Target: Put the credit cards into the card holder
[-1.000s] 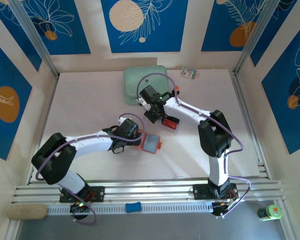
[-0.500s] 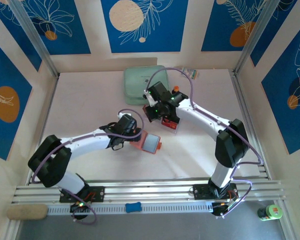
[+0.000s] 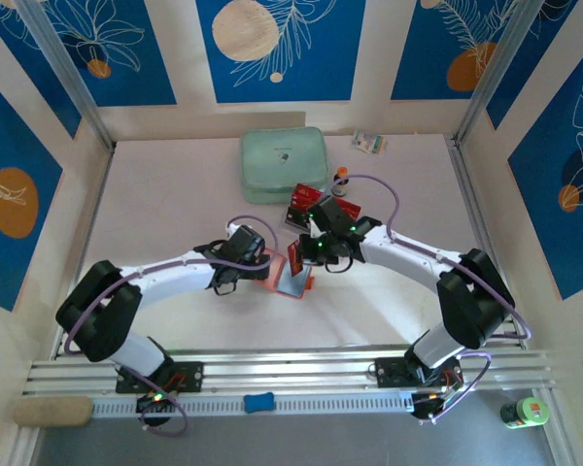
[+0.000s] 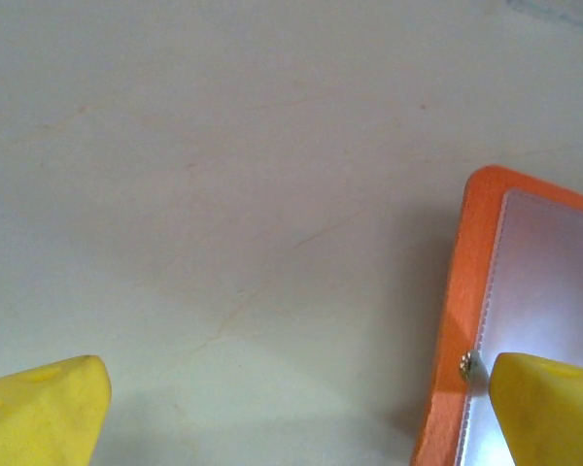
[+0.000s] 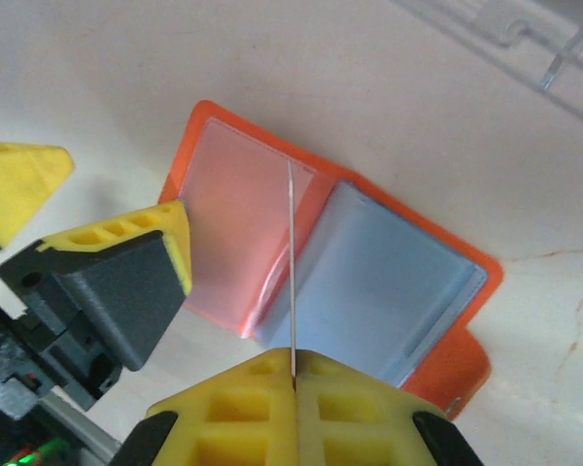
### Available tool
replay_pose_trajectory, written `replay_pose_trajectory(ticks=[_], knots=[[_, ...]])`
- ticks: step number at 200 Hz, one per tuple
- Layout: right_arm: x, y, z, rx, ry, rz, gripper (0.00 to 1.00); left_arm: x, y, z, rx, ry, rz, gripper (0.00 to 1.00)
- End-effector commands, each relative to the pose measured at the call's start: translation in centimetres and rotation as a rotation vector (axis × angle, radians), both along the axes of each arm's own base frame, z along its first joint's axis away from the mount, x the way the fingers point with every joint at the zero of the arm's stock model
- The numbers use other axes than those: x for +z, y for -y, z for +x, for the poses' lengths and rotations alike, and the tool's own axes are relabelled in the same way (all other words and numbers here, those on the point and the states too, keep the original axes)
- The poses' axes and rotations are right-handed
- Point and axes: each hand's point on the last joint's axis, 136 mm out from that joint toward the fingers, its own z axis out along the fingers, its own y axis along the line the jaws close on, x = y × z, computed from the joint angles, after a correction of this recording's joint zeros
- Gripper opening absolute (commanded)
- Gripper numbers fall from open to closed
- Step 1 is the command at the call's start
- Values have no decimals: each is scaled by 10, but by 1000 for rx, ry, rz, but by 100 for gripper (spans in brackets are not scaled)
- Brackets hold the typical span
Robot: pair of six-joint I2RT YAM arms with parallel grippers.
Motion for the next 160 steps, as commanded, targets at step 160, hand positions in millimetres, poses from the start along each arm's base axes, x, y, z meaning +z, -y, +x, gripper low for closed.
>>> replay_pose_trajectory(ticks=[160], knots=[[-5,-25,6,-22,-21,277,0,17,3,-16,61,-25,-156,100]])
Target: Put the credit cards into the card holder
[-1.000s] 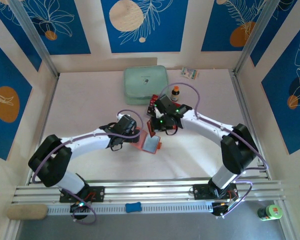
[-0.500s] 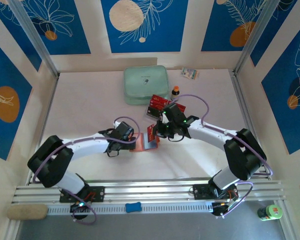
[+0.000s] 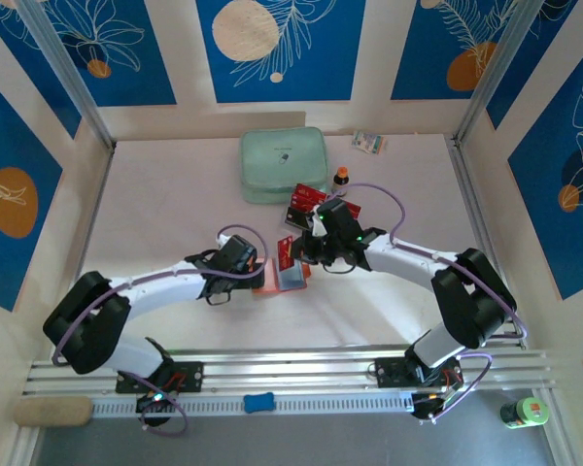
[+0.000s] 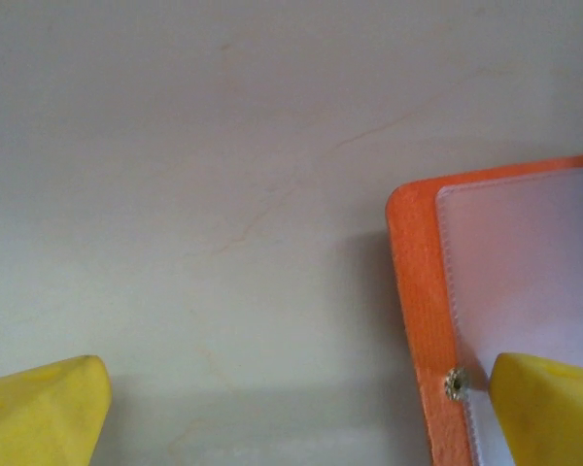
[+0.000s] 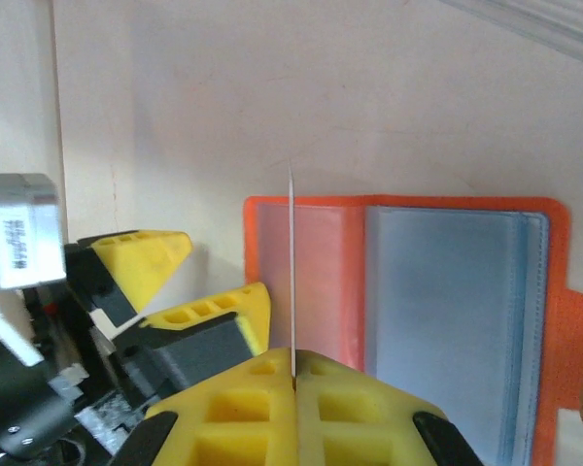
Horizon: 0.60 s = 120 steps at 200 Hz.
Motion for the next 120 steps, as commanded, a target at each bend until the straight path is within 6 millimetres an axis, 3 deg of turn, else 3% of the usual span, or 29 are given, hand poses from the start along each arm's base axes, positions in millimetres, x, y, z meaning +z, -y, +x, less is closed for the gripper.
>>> replay_pose_trajectory(ticks=[1,32,120], knots=[[-6,-3,-4,20,-4,19,0,22,11,7,2,24,-66,100],[-11,-3,-4,17,-3,31,0,23,15,4,2,17,-106,100],[-20,2,-1,-11,-18,70,0,-10,-3,-7,-7,-32,2,100]])
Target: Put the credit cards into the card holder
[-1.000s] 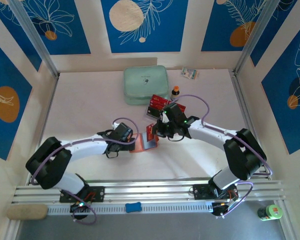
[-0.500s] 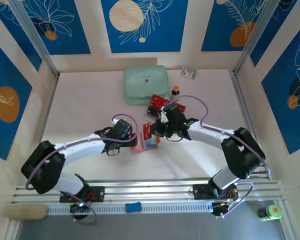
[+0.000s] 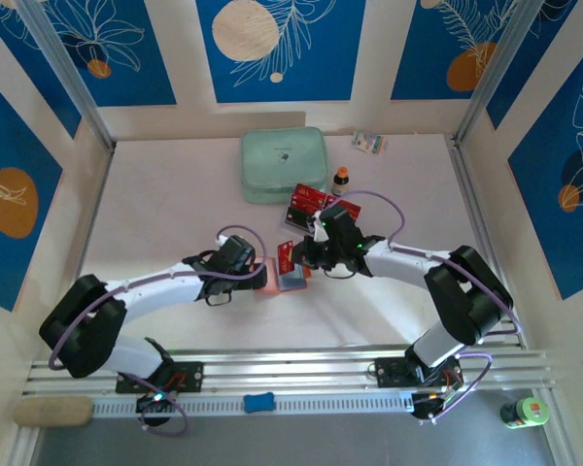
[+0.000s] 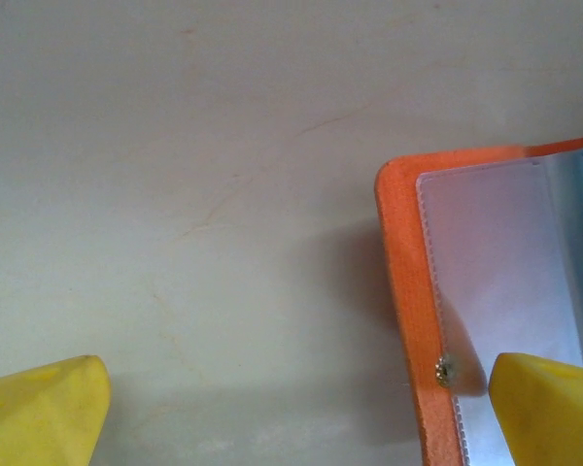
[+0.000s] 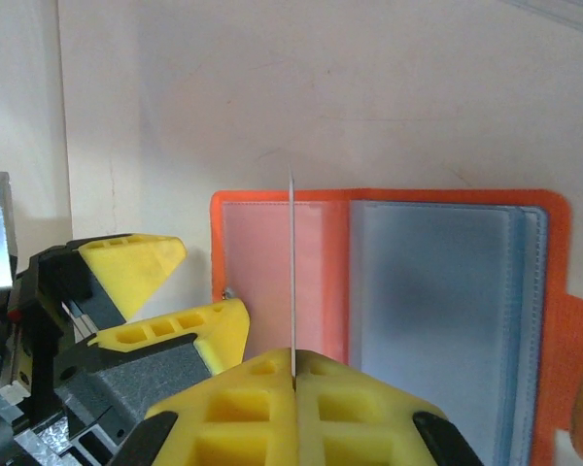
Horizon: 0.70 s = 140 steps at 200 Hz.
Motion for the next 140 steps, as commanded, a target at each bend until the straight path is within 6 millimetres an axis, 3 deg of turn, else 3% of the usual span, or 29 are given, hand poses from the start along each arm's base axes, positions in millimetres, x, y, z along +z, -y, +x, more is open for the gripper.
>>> replay_pose_trajectory(ticks=[1,68,140], knots=[[-3,0,0,-7,-18,27,0,-8,-9,0,-7,-7,59,100],[-9,-4,0,7,8,44,0,-9,-18,10,-37,13,173,100],[-18,-13,0,22,43,40,0,-11,-22,8,-37,1,192,100]])
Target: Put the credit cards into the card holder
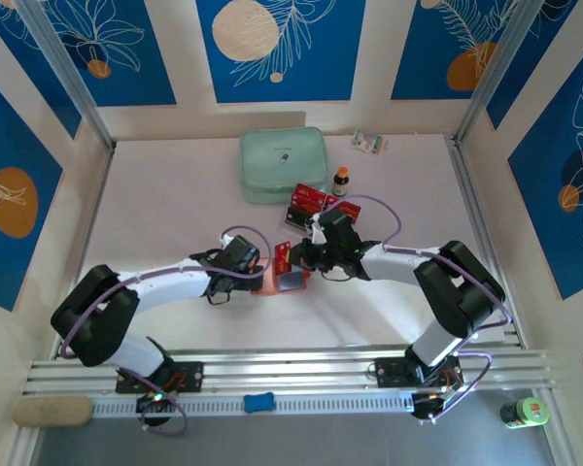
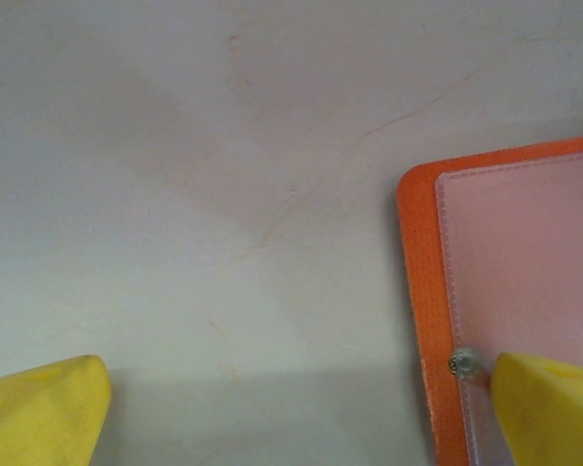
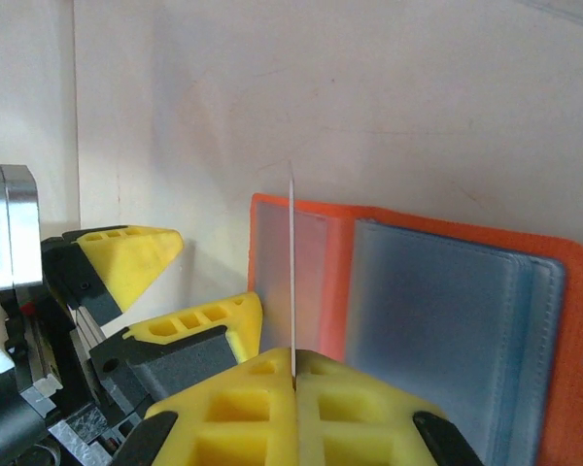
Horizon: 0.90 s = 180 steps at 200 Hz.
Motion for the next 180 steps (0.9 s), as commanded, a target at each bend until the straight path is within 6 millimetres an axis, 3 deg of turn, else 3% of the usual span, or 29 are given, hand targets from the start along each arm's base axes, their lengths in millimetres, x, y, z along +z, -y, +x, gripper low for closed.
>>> replay_pose_trajectory(ticks=[1,180], knots=[[-7,-3,-2,14,17,2,0,1,-7,2,11,-3,32,100],[-35,-6,-10,-13,14,-60,0,-6,-14,-8,33,-21,26,100]])
